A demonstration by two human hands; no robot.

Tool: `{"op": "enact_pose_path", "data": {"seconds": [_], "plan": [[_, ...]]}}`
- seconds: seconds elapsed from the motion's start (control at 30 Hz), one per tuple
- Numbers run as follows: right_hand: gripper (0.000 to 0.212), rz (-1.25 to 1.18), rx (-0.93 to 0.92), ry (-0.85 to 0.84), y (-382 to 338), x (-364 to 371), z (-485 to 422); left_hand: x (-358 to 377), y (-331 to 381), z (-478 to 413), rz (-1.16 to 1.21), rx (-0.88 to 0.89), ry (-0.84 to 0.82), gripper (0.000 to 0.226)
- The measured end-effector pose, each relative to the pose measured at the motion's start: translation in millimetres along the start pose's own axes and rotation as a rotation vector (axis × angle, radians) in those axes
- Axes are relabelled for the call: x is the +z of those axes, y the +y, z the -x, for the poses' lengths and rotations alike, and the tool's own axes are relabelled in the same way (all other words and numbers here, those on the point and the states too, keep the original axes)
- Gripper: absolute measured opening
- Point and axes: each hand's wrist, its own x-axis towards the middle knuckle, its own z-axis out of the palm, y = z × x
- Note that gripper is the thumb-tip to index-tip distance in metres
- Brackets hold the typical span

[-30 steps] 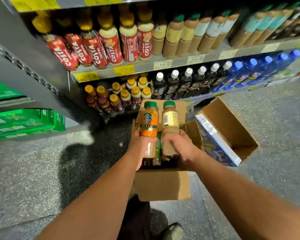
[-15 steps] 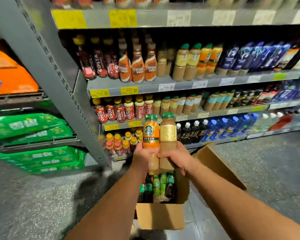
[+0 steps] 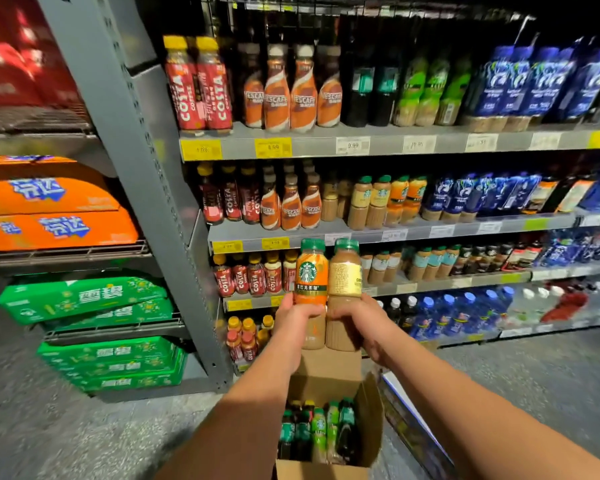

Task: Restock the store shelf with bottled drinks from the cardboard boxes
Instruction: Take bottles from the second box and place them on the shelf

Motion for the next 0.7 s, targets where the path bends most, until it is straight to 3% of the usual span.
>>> {"op": "enact_pose_path", "data": {"seconds": [0.17, 0.37, 0.6, 0.7], "plan": [[0.039, -0.007, 0.007, 0.044, -9, 0, -24, 3, 11, -22, 0.012, 0.001, 0.034, 0.057], [0.040, -0.005, -0.016, 0.151, -22, -5, -66, 12, 25, -72, 0.013, 0.016, -0.072, 0.037], [0.036, 0.086, -0.025, 0.225, -55, -10, -133, 26, 51, -150, 0.001, 0.032, -0.114, 0.046], [0.033, 0.130, -0.043, 0.290, -61, -17, -159, 33, 56, -175, -0.019, 0.049, -0.134, 0.040]]}}
